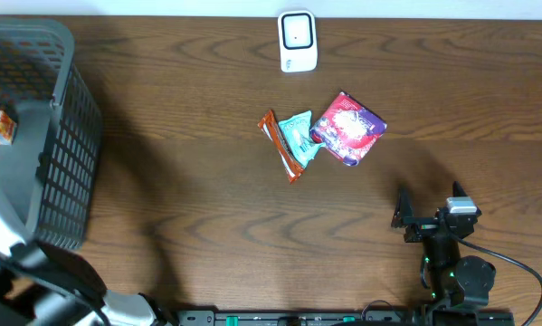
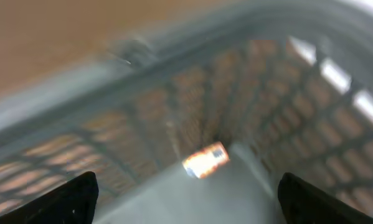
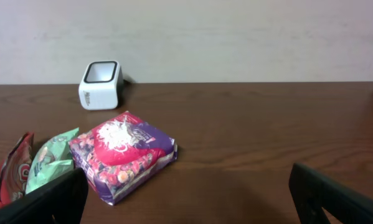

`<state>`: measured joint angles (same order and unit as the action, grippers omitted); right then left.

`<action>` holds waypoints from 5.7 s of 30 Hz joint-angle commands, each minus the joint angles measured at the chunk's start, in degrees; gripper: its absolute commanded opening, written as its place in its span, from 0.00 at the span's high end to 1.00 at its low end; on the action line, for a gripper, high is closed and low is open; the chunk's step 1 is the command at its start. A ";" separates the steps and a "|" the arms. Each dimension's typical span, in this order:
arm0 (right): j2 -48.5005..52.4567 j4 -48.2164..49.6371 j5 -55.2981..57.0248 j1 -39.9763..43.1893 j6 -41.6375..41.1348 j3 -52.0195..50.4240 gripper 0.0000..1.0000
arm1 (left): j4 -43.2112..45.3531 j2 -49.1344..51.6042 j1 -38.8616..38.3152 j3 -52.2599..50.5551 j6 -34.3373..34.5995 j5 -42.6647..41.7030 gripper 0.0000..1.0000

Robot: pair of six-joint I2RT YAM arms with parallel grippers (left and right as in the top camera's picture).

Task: Scan the item barcode
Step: 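Reach the left gripper into the basket and grasp the small orange box, then place the small orange box on the table left of the packets, then raise the right gripper and move it toward the pink-purple packet, then grasp the pink-purple packet with the right gripper and lift it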

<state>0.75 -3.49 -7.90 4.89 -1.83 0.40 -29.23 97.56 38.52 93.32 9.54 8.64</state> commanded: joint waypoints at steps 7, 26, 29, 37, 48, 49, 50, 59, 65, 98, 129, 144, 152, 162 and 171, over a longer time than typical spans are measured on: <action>-0.04 -0.17 0.04 -0.48 1.05 -0.09 0.01 | 4.85 13.51 -0.98 -0.50 -15.82 -2.73 0.08; -0.04 -0.17 0.04 -0.48 1.05 -0.09 0.01 | 13.60 26.88 -0.83 -0.50 -25.35 0.42 0.57; -0.04 -0.20 0.04 -0.48 1.05 -0.09 0.01 | 12.72 26.84 -0.83 -0.50 -25.35 0.46 0.81; -0.04 -0.17 0.04 -0.48 1.05 -0.09 0.01 | 12.57 17.42 -0.87 -0.50 -12.50 -0.52 0.93; -0.02 -0.17 0.04 -0.48 1.05 -0.09 0.01 | 17.38 -10.71 -1.03 -0.50 13.90 -36.79 0.93; -0.02 -0.17 0.04 -0.48 1.07 -0.09 0.01 | 17.05 -14.05 -1.53 -0.50 21.49 -37.42 0.92; -0.02 -0.17 0.04 -0.48 1.05 -0.09 0.01 | 16.65 -16.26 -2.19 -0.50 26.21 -37.86 0.93; -0.02 -0.17 0.04 -0.48 1.05 -0.09 0.01 | 5.20 -26.36 -22.45 -0.50 30.01 -38.21 0.92; -0.02 -0.20 0.04 -0.48 1.05 -0.09 0.01 | -15.63 -22.69 -38.36 -0.87 23.47 -34.49 0.93; -0.02 -0.20 0.04 -0.48 1.05 -0.09 0.01 | -24.57 2.49 -53.09 -0.17 20.46 -28.98 0.24; 0.44 39.23 -17.38 -0.44 -41.99 6.27 0.01 | -41.48 -20.46 -40.57 -0.42 16.61 -7.52 0.02; 50.10 -44.85 -9.16 -0.44 4.07 69.81 0.01 | -41.48 -20.46 -40.57 -0.42 16.61 -7.52 0.02; 77.11 -55.04 -27.65 -0.44 4.02 78.38 0.01 | -41.48 -20.46 -40.57 -0.42 16.61 -7.52 0.02; 96.45 -51.21 -28.02 -0.48 3.58 78.36 0.01 | -41.48 -20.46 -40.57 -0.42 16.61 -7.52 0.02; 109.31 -42.51 -28.02 -0.48 -3.96 78.36 0.01 | -41.51 -20.46 -40.57 -0.42 16.61 -7.52 0.02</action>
<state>106.80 -47.70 -34.89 4.69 -2.57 77.65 -70.54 76.84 -2.26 92.68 26.94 0.38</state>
